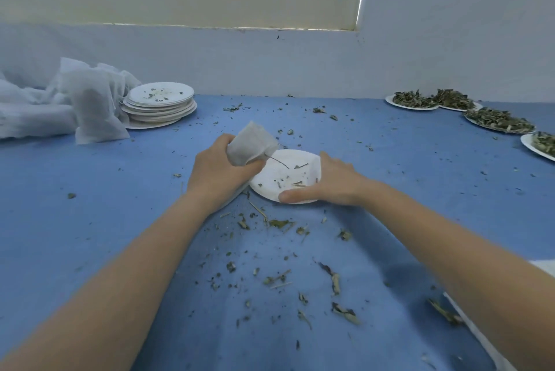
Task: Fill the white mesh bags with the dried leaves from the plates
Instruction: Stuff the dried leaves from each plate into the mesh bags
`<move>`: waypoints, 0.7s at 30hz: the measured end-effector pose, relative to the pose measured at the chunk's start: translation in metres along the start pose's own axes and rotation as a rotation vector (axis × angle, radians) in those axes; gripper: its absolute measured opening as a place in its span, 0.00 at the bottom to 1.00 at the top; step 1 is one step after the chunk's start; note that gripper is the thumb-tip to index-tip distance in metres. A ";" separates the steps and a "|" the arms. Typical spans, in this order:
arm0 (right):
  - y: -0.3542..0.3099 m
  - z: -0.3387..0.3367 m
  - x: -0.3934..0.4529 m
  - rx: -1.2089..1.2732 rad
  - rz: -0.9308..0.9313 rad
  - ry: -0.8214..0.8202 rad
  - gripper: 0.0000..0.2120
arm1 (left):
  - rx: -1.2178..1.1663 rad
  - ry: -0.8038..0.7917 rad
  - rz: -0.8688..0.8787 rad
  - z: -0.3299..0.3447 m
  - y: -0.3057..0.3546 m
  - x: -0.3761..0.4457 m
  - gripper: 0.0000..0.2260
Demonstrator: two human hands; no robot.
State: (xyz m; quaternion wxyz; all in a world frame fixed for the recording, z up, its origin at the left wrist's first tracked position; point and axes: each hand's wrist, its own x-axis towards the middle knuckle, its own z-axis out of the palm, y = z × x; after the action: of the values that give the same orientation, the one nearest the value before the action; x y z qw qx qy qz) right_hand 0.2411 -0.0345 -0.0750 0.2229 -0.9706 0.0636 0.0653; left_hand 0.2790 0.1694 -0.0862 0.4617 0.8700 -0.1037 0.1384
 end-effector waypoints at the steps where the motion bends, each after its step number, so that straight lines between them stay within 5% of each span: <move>1: -0.001 0.002 0.000 -0.001 0.011 0.007 0.65 | 0.004 0.017 -0.014 -0.001 0.002 -0.002 0.17; 11: -0.018 0.012 -0.007 -0.183 0.003 0.138 0.68 | -0.053 0.096 -0.205 -0.032 0.016 -0.013 0.19; 18: -0.084 -0.002 0.012 0.000 -0.124 0.184 0.64 | -0.186 0.235 -0.282 -0.086 0.010 0.004 0.24; 21: -0.133 -0.010 0.043 0.009 -0.212 0.198 0.63 | -0.298 0.285 -0.294 -0.114 0.004 0.028 0.10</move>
State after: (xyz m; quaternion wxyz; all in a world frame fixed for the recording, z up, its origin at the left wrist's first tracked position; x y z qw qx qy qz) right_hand 0.3045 0.0760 -0.0157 0.2257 -0.9725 -0.0173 -0.0548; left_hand 0.2872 0.2607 -0.0126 0.6100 0.7697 0.0710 0.1743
